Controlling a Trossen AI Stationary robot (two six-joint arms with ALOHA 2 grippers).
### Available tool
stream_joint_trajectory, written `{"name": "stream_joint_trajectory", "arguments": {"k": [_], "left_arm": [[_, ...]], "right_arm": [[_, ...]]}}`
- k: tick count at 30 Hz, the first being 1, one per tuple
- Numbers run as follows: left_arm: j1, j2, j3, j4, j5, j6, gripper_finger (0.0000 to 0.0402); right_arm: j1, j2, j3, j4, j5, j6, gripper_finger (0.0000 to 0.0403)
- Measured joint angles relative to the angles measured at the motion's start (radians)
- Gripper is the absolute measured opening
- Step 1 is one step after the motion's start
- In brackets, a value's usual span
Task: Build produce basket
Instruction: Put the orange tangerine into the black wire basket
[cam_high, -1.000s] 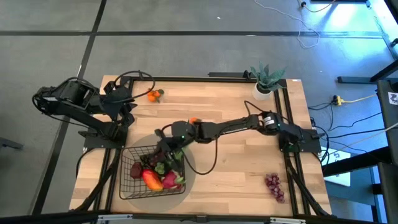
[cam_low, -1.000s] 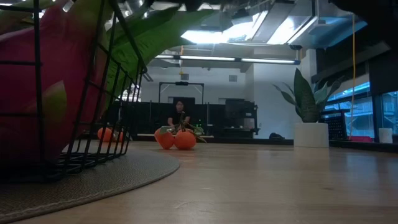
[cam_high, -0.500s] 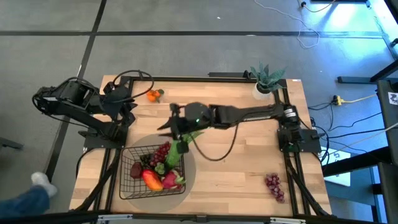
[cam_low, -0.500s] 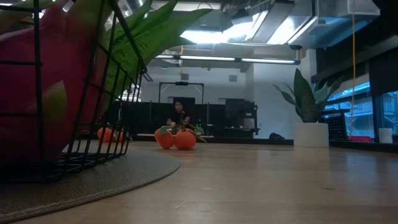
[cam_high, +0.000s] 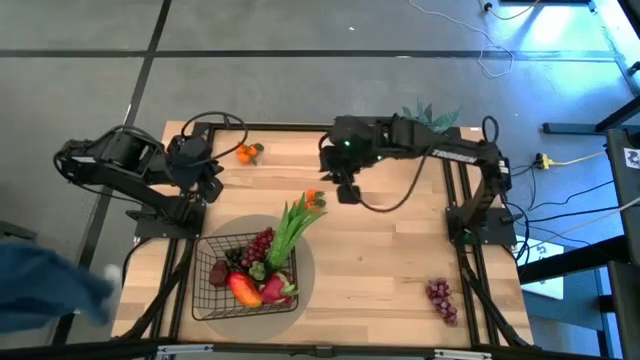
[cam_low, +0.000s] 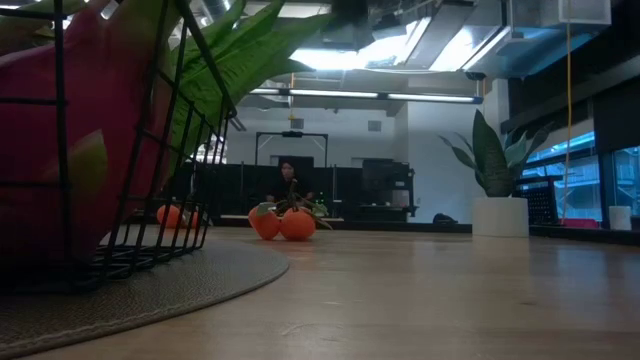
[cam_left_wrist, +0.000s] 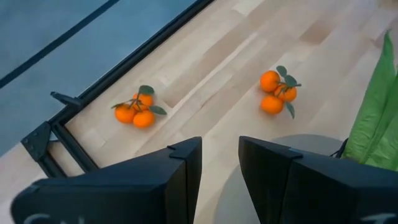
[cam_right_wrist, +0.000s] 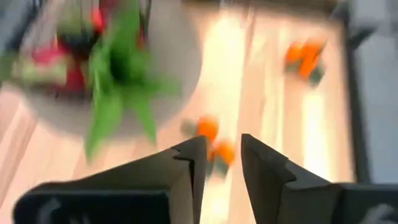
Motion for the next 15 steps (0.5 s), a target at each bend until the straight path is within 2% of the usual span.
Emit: {"name": "stream_joint_trajectory", "arguments": {"k": [3, 8, 12, 15], "left_arm": [[0.000, 0.012, 0.000, 0.002, -0.005, -0.026, 0.0094], [0.000, 0.024, 0.001, 0.002, -0.009, -0.068, 0.0094], [0.000, 0.030, 0.001, 0.002, -0.022, -0.078, 0.0094], [0.000, 0.034, 0.001, 0.002, -0.032, -0.112, 0.0094]], "right_arm": [[-0.044, 0.027, -0.001, -0.125, -0.077, -0.064, 0.0088], [-0.078, 0.095, -0.002, -0.204, -0.161, -0.231, 0.0088], [-0.078, 0.156, -0.002, -0.245, -0.177, -0.377, 0.0088], [-0.078, 0.202, -0.002, -0.199, -0.177, -0.413, 0.0088]]}}
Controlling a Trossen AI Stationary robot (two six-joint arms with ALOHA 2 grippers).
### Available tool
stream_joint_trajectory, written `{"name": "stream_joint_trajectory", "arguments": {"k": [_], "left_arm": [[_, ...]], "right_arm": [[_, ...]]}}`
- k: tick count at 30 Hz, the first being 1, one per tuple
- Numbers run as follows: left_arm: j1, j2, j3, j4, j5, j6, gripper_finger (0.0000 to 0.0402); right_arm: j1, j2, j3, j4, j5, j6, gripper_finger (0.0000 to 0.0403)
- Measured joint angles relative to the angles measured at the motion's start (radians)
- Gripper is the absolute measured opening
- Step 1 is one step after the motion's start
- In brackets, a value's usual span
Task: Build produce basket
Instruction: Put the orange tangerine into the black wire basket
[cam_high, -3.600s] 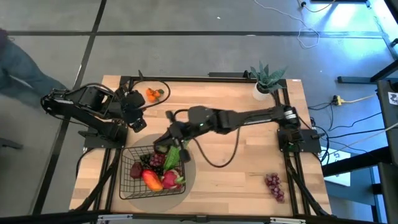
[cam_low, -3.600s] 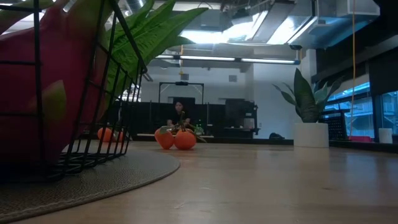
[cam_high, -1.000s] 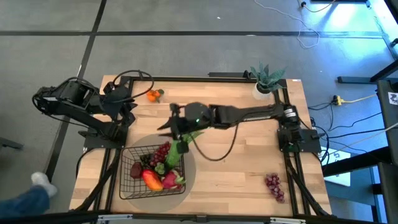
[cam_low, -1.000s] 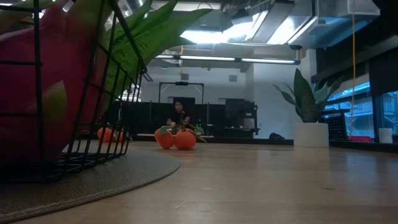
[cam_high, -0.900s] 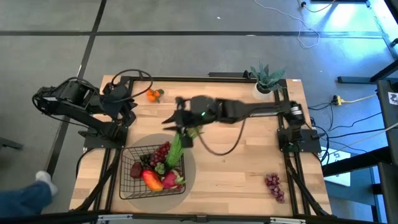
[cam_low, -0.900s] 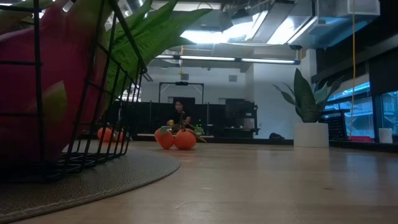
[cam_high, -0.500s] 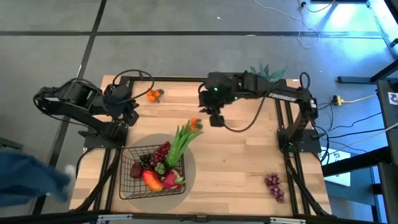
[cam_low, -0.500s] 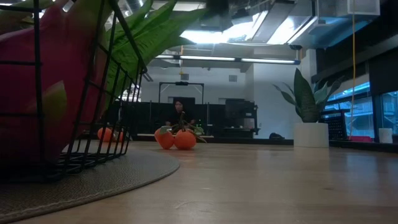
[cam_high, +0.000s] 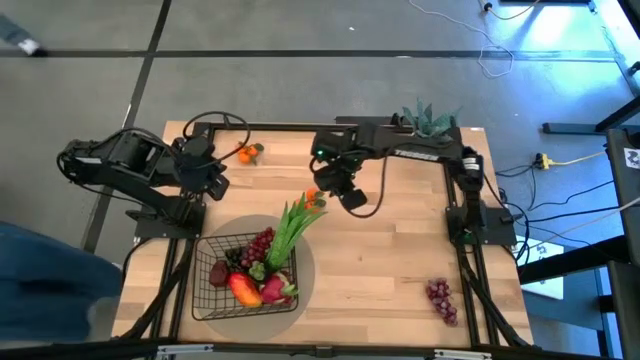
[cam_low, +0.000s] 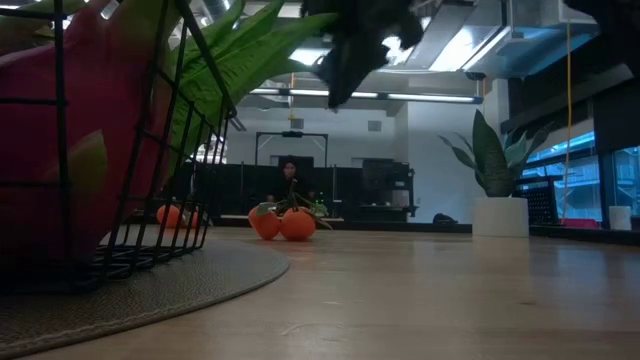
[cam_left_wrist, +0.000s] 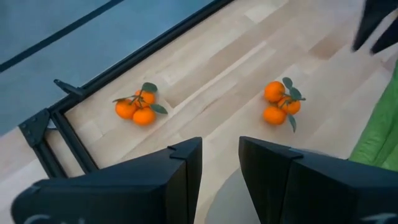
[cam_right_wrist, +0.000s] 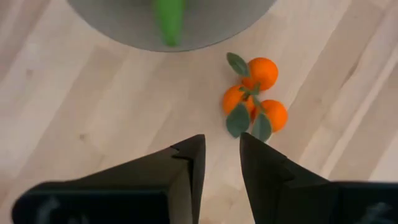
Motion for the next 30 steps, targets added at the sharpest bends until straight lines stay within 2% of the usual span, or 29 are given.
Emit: {"name": "stream_joint_trajectory", "arguments": {"k": [12, 18, 24, 30], "left_arm": [[0.000, 0.005, 0.000, 0.000, -0.001, -0.060, 0.0094], [0.000, 0.004, 0.000, 0.000, -0.001, -0.066, 0.0094], [0.000, 0.004, 0.000, 0.000, -0.001, -0.066, 0.0094], [0.000, 0.004, 0.000, 0.000, -0.001, -0.065, 0.0094]], "right_arm": [[0.000, 0.182, 0.000, 0.114, 0.000, -0.015, 0.0088], [-0.001, 0.225, 0.000, 0.221, 0.001, -0.014, 0.0088], [-0.001, 0.248, 0.000, 0.221, 0.000, -0.023, 0.0088], [0.002, 0.249, 0.000, 0.237, -0.026, -0.103, 0.0088]]}}
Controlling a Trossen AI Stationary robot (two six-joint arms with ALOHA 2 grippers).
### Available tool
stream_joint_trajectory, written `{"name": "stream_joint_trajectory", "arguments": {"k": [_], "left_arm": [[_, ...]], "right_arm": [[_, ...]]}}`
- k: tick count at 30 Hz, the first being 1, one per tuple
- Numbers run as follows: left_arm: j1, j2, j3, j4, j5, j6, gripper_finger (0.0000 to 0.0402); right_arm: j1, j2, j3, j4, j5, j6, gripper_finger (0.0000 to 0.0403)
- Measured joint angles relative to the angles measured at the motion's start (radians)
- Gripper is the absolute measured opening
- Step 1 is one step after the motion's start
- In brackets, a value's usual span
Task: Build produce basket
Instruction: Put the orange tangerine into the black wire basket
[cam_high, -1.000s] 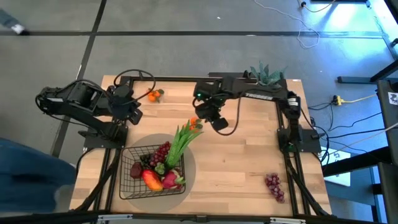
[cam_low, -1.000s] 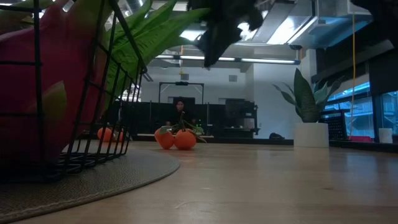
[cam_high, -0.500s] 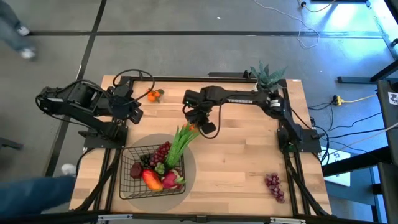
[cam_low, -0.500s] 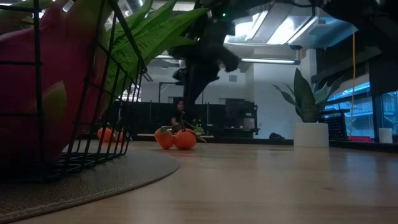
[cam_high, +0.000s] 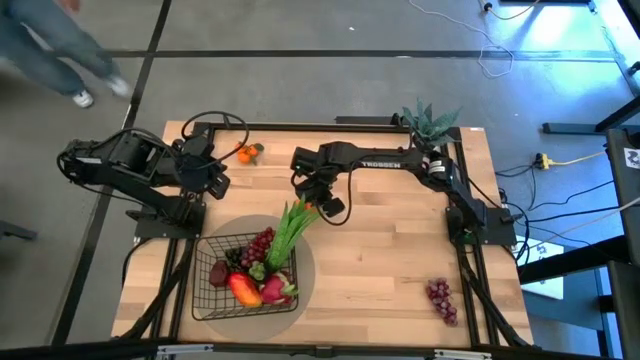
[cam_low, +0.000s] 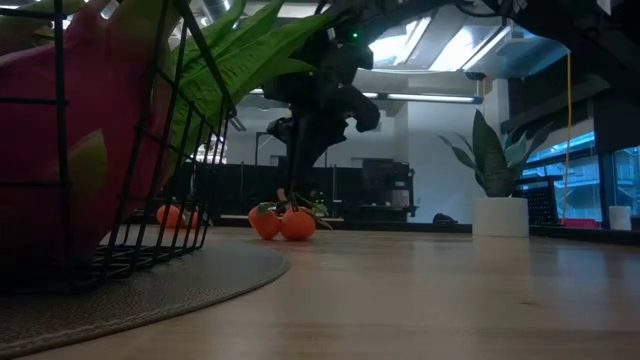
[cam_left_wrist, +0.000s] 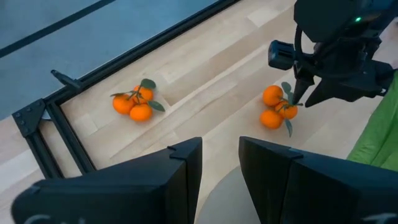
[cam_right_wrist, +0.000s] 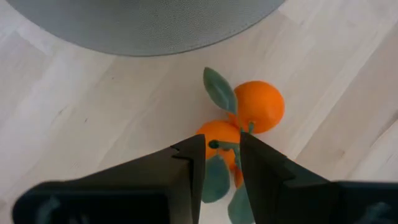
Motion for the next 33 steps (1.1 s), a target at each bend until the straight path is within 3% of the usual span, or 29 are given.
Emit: {"name": "stream_joint_trajectory", "arguments": {"k": [9, 14, 21, 25, 30, 33], "left_arm": [[0.000, 0.000, 0.000, 0.000, 0.000, 0.001, 0.0094], [0.000, 0.000, -0.001, 0.000, 0.000, 0.001, 0.0094], [0.000, 0.000, -0.001, 0.000, 0.000, 0.001, 0.0094], [0.000, 0.000, -0.001, 0.000, 0.000, 0.001, 0.0094], [0.000, 0.000, -0.001, 0.000, 0.000, 0.002, 0.0094], [0.000, 0.000, -0.001, 0.000, 0.000, 0.002, 0.0094]], "right_arm": [[0.002, 0.030, 0.000, -0.002, 0.010, -0.012, 0.0088], [0.012, 0.046, 0.000, 0.013, 0.115, -0.011, 0.0088], [0.014, 0.047, 0.000, 0.039, 0.070, -0.011, 0.0080], [0.014, 0.046, 0.000, 0.039, 0.055, -0.009, 0.0064], [0.014, 0.046, 0.000, 0.040, 0.053, 0.012, 0.0010], [0.014, 0.046, 0.000, 0.040, 0.054, 0.038, 0.0005]]}}
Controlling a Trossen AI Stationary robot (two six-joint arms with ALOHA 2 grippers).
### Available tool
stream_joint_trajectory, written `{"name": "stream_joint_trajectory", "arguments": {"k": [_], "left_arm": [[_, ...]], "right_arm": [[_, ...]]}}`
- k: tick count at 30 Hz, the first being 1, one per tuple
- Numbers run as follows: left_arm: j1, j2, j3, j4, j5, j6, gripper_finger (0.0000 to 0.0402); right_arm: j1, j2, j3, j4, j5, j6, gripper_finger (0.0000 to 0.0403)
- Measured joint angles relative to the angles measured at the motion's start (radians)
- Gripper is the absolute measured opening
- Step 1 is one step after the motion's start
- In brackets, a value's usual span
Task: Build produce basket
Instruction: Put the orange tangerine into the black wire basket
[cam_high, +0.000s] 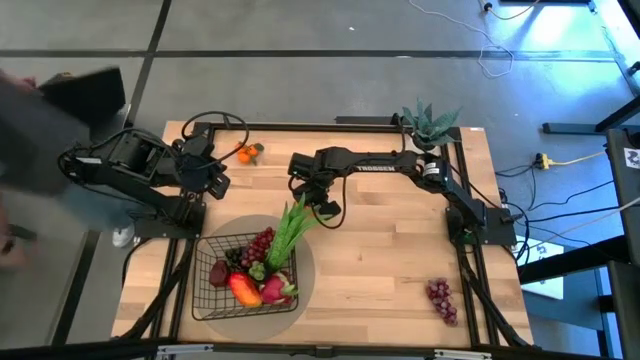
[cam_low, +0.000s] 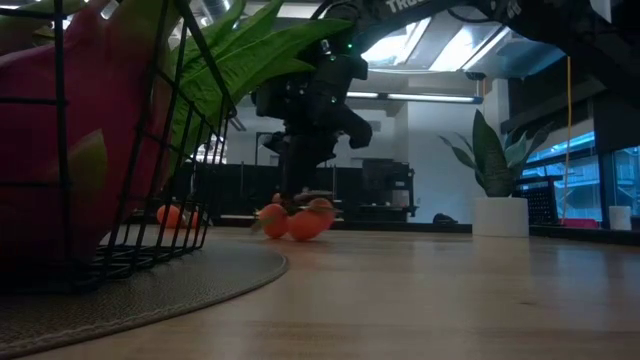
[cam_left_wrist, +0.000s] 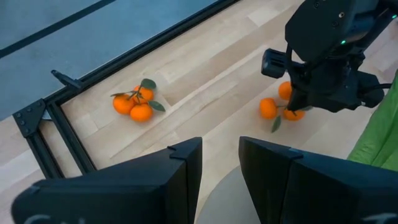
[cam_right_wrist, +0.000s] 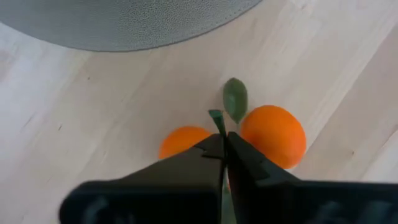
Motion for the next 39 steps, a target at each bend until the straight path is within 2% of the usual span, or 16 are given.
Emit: {"name": "stream_joint_trajectory", "arguments": {"k": [13, 21, 27, 29, 31, 39], "left_arm": [[0.000, 0.000, 0.000, -0.007, 0.000, 0.008, 0.0094], [0.000, 0.000, 0.000, -0.014, 0.013, 0.008, 0.0094], [0.000, 0.000, 0.000, -0.015, 0.019, 0.008, 0.0094], [0.000, 0.000, 0.000, -0.016, 0.019, 0.008, 0.0094], [0.000, 0.000, 0.000, -0.016, 0.019, 0.008, 0.0094], [0.000, 0.000, 0.000, -0.034, 0.019, 0.010, 0.0094]], "right_arm": [[0.003, -0.057, 0.061, -0.172, 0.117, 0.093, 0.0000], [0.007, -0.113, 0.170, -0.280, 0.315, 0.141, 0.0000], [0.006, -0.121, 0.361, -0.436, 0.544, 0.194, 0.0000], [0.006, -0.133, 0.385, -0.421, 0.604, 0.203, 0.0000], [0.006, -0.173, 0.355, -0.391, 0.647, 0.204, 0.0000], [0.016, -0.251, 0.380, -0.285, 0.653, 0.291, 0.0000]]}}
